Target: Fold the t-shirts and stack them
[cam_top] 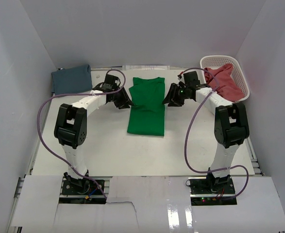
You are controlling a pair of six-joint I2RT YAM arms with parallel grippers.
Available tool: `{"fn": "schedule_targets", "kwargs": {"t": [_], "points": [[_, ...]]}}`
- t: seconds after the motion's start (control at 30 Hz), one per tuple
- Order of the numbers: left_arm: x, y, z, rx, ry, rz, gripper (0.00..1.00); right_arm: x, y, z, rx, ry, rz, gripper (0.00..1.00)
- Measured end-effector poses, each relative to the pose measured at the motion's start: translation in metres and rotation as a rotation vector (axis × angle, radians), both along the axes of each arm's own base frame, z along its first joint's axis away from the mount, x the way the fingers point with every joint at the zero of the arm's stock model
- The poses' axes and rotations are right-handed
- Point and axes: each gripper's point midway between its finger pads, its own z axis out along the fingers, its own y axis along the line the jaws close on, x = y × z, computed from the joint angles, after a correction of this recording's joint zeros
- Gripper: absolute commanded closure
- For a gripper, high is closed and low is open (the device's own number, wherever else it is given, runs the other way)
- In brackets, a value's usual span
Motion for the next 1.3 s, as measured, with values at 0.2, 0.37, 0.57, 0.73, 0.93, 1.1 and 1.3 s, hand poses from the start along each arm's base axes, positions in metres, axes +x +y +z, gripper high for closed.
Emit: {"fn": "schedule_targets", "kwargs": {"t": [0.2,0.37,0.57,0.73,0.93,1.1,1.3], "points": [[0.006,0.006,0.037,-0.002,-0.128,0.025,0.58,0.000,-0.007,0.037,0.010,-0.127,-0.026,0.49],[-0.002,0.005,0.065,-0.025,-0.242,-0.027,0.47,-0.014,-0.007,0.028,0.032,-0.122,-0.011,0.17],[-0.023,-0.008,0.035,-0.071,-0.230,-0.180,0.35,-0.050,-0.004,-0.015,0.077,-0.003,0.031,0.92],[-0.026,-0.030,0.013,-0.171,-0.210,-0.294,0.73,-0.035,0.013,-0.015,0.160,-0.012,0.072,0.92],[-0.014,-0.054,-0.006,-0.291,-0.182,-0.376,0.68,-0.013,0.033,-0.011,0.238,-0.035,0.109,0.92],[-0.010,-0.061,-0.017,-0.317,-0.164,-0.395,0.65,-0.003,0.047,-0.015,0.273,-0.030,0.129,0.92],[0.005,-0.059,-0.017,-0.259,-0.215,-0.382,0.62,0.002,0.053,-0.037,0.270,0.003,0.131,0.92]]}}
